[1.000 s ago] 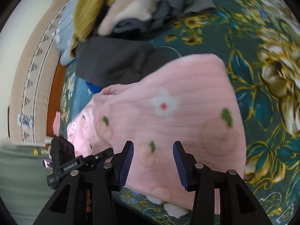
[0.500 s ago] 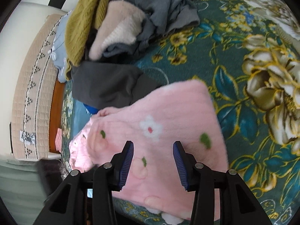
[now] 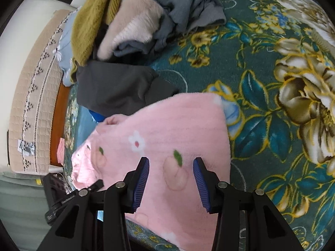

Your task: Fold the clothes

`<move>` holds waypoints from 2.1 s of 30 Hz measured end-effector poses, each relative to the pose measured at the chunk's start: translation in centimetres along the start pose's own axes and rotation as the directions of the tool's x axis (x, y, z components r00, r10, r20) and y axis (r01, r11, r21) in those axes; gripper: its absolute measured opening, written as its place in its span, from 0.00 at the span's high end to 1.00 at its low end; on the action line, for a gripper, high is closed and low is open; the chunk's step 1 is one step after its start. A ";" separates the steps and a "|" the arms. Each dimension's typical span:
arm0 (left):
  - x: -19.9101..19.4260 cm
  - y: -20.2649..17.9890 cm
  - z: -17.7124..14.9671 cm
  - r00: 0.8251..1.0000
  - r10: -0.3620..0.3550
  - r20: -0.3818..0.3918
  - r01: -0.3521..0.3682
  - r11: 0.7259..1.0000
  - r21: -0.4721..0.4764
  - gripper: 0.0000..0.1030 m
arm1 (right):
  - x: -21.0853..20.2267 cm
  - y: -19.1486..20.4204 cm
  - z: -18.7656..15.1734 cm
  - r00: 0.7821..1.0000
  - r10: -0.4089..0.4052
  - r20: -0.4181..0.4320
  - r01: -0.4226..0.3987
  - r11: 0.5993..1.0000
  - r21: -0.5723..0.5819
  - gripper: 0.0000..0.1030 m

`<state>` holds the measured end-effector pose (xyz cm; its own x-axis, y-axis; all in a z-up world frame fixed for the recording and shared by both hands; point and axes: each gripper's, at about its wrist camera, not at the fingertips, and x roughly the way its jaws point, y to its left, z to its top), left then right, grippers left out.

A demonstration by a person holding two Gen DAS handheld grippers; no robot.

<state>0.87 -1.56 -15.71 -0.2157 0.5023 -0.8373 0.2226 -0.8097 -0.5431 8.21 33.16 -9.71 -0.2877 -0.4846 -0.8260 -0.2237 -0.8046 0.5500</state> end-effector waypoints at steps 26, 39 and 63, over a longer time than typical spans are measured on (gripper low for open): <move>-2.1 -4.8 0.3 0.996 -0.036 0.087 0.015 0.973 0.230 0.67 | 0.0 1.7 -0.5 0.995 -0.088 -0.051 0.077 0.980 -0.185 0.54; 1.3 -1.0 0.5 0.999 -0.013 -0.046 0.018 0.992 0.127 0.67 | 2.1 -2.4 -5.0 0.966 -0.201 -0.163 0.173 0.970 -0.172 0.54; -1.3 1.6 -0.8 0.995 -0.094 -0.040 0.096 0.995 0.039 0.66 | 2.3 5.1 -4.7 0.962 -0.260 -0.086 0.228 0.934 -0.274 0.51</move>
<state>2.25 -3.27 -15.50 -0.1978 0.5881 -0.7842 0.1639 -0.7689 -0.6180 10.78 26.33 -9.35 -0.1385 -0.2867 -0.9480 -0.0194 -0.9562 0.2920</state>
